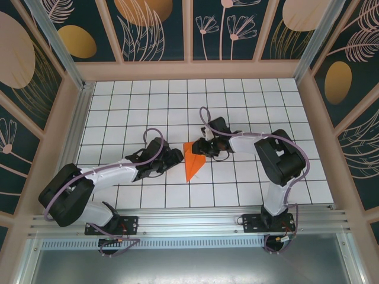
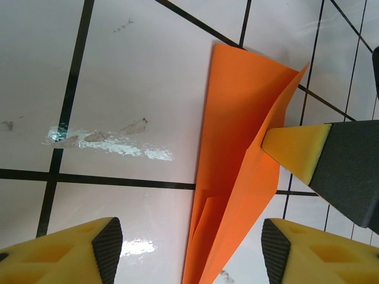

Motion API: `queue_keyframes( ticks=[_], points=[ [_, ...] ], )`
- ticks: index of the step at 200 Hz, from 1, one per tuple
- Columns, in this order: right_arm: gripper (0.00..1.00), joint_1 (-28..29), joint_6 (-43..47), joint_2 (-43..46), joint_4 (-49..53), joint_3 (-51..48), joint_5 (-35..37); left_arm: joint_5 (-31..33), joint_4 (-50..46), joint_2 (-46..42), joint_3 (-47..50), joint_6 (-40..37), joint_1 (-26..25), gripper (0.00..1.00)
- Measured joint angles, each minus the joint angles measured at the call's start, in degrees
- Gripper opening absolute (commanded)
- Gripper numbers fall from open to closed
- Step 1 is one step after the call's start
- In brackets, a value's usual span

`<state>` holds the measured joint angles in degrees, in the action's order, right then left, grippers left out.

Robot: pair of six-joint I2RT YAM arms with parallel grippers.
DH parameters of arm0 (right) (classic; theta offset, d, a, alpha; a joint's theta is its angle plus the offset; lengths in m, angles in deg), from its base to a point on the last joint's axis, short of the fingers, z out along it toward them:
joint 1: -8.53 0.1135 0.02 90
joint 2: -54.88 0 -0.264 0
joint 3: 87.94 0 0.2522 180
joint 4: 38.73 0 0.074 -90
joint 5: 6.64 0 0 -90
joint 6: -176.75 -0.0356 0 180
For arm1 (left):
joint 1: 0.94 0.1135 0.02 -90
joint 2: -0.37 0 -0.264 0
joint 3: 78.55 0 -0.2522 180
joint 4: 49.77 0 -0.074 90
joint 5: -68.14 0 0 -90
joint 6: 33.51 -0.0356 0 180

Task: Fold a paper plane with a square sheet of paper (pick it up from the middle)
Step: Turn over the paper at the center of the table.

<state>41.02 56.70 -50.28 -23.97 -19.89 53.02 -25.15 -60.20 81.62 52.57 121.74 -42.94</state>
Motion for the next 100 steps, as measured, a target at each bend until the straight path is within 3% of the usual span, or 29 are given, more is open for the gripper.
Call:
queue_keyframes(
  ticks=[65,100],
  points=[
    [0.30,0.13,-1.84,-1.09,-2.62,0.02,-2.23,-0.02,0.07,0.00,0.20,0.02,0.02,0.67],
    [0.19,0.20,-3.52,-1.84,-4.57,0.00,-3.26,-0.13,0.07,-0.02,0.46,0.02,0.35,0.68]
  ],
)
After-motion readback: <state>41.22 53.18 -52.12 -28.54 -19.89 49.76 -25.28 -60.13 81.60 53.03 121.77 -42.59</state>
